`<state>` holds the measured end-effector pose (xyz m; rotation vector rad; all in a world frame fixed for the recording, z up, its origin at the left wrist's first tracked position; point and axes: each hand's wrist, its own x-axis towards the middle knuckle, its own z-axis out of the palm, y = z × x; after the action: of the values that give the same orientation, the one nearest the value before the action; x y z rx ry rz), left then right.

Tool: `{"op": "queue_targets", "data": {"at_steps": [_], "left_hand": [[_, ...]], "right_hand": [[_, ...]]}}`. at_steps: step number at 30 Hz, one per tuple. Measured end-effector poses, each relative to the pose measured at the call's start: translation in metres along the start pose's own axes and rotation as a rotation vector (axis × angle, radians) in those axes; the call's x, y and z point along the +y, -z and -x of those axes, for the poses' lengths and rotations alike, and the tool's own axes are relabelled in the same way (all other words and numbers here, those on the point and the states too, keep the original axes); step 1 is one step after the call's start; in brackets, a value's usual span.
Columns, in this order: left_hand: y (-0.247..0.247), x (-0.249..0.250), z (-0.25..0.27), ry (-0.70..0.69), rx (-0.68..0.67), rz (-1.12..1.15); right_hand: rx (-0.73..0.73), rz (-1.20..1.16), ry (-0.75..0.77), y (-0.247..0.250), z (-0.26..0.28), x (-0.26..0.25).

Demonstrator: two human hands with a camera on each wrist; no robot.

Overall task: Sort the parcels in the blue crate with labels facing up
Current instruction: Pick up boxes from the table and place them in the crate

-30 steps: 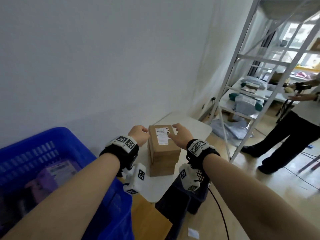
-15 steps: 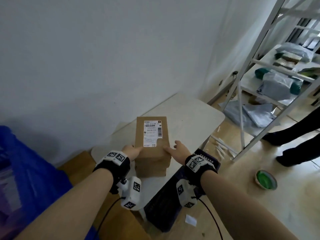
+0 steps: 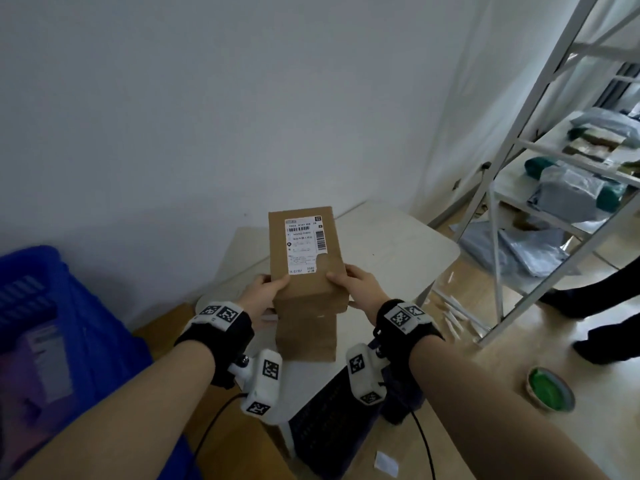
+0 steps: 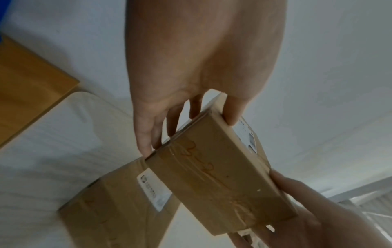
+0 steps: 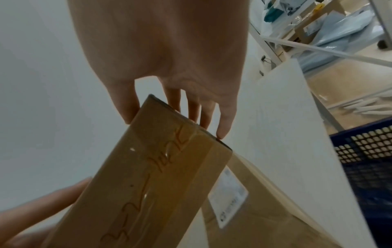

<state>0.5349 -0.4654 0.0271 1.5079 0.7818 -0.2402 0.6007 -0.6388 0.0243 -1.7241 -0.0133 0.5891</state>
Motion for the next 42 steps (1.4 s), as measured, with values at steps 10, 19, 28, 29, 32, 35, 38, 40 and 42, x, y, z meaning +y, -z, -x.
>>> {"op": "queue_targets", "data": {"at_steps": [10, 19, 28, 29, 32, 35, 38, 40, 42], "left_hand": [[0.088, 0.054, 0.1, -0.281, 0.011, 0.139], [0.232, 0.027, 0.194, -0.41, 0.15, 0.217], [0.376, -0.044, 0.285, -0.432, 0.357, 0.286], [0.389, -0.053, 0.292, -0.431, 0.392, 0.299], [0.425, -0.078, 0.304, -0.419, 0.47, 0.32], [0.454, -0.099, 0.315, -0.407, 0.542, 0.319], [0.473, -0.114, 0.319, -0.36, 0.522, 0.301], [0.479, -0.121, 0.322, -0.304, 0.483, 0.293], [0.483, -0.128, 0.322, -0.249, 0.423, 0.268]], "right_hand": [[-0.143, -0.113, 0.206, -0.053, 0.073, -0.102], [-0.29, -0.135, 0.418, -0.185, 0.142, -0.151], [-0.55, -0.084, 0.367, -0.32, 0.194, -0.147], [-0.573, -0.081, 0.356, -0.332, 0.198, -0.145], [-0.645, -0.042, 0.33, -0.361, 0.204, -0.138], [-0.75, 0.01, 0.281, -0.38, 0.205, -0.133], [-0.833, 0.075, 0.246, -0.391, 0.199, -0.129], [-0.865, 0.089, 0.227, -0.398, 0.193, -0.129], [-0.887, 0.085, 0.213, -0.404, 0.185, -0.13]]}}
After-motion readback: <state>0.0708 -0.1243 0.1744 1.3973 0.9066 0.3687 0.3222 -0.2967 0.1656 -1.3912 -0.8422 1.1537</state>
